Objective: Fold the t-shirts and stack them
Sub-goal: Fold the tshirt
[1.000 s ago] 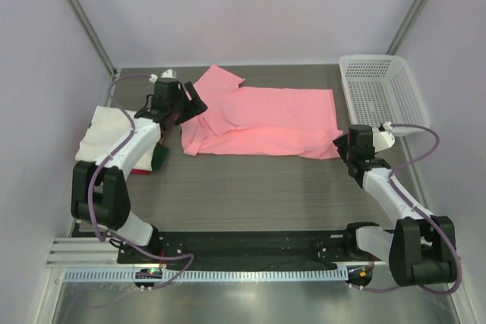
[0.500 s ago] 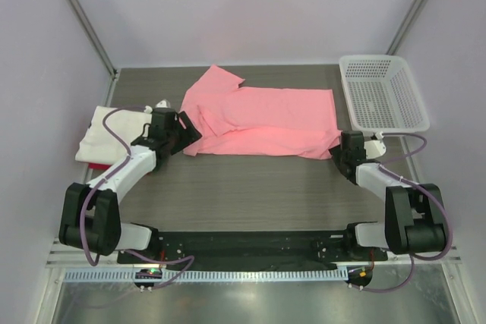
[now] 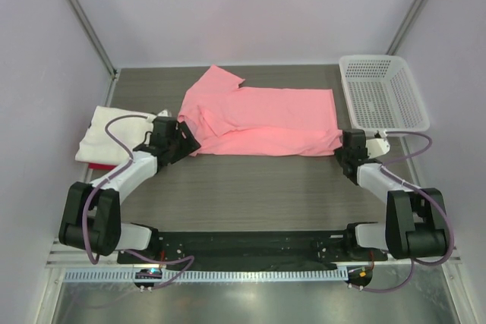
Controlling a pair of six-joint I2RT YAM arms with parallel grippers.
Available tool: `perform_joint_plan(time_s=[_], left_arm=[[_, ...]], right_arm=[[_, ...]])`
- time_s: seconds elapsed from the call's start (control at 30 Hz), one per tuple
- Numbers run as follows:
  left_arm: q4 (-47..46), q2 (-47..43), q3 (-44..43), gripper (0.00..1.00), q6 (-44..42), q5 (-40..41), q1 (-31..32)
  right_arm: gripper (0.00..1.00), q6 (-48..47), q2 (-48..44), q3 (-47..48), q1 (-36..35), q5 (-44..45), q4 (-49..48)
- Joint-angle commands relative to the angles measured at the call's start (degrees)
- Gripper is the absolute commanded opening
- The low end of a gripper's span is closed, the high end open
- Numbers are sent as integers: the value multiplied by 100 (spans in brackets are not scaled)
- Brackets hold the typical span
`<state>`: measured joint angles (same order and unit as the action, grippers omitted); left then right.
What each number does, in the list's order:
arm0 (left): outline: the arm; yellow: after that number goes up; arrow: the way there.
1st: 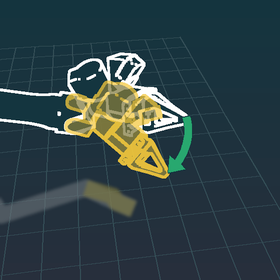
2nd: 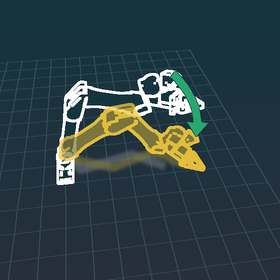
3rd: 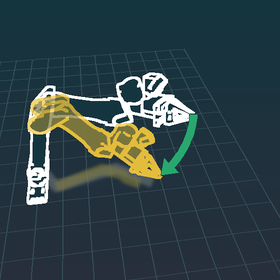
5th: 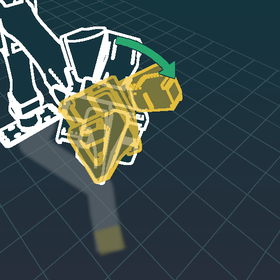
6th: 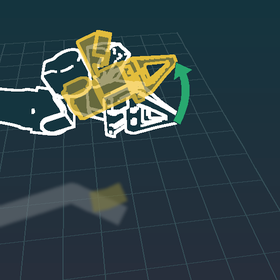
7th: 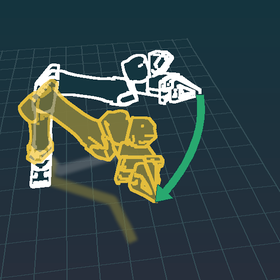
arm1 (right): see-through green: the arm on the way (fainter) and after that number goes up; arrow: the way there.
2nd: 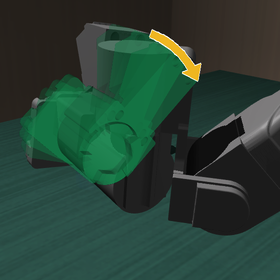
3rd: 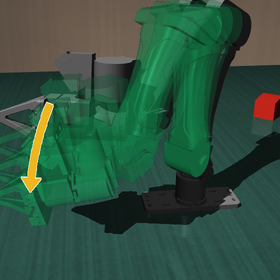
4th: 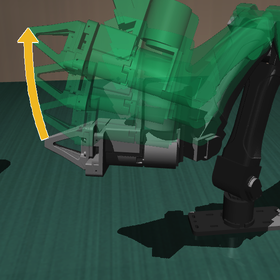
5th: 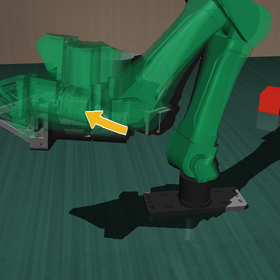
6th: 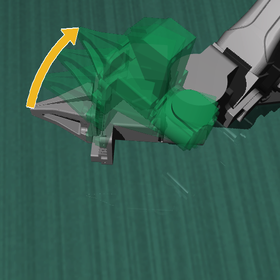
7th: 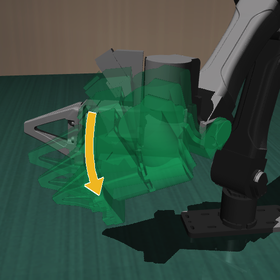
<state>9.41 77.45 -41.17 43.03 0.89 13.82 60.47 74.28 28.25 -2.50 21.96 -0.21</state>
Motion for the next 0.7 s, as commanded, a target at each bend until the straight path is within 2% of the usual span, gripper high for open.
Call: perform_joint_plan(time_s=[0.0, 0.1, 0.17, 0.23, 0.33, 0.5, 0.6, 0.63, 0.67], left_arm=[[-273, -81, 56, 68, -136, 192, 15], [-282, 103, 30, 60, -259, 351, 32], [-273, 339, -40, 58, -329, 395, 50], [-282, 507, -154, 59, -365, 421, 120], [-290, 718, -234, 67, -470, 736, 375], [-291, 1017, -286, 67, -593, 1133, 674], [24, 1219, -453, 54, -681, 1624, 665], [148, 1272, -636, 40, -681, 1921, 657], [253, 1325, -708, 32, -681, 2011, 631]], right_arm=[[1, -167, -273, -83, 31, 362, -58], [1, -106, -309, -241, 31, 257, -268], [1, -97, -300, -294, 31, 239, -339], [1, -114, -248, -294, 31, 213, -357], [1, -105, -212, -302, 31, 186, -383], [1, -105, -142, -329, 66, 107, -427], [1, -105, -124, -355, 153, 11, -436], [1, -97, -142, -373, 180, -16, -428], [1, -97, -194, -390, 337, -94, -436]])
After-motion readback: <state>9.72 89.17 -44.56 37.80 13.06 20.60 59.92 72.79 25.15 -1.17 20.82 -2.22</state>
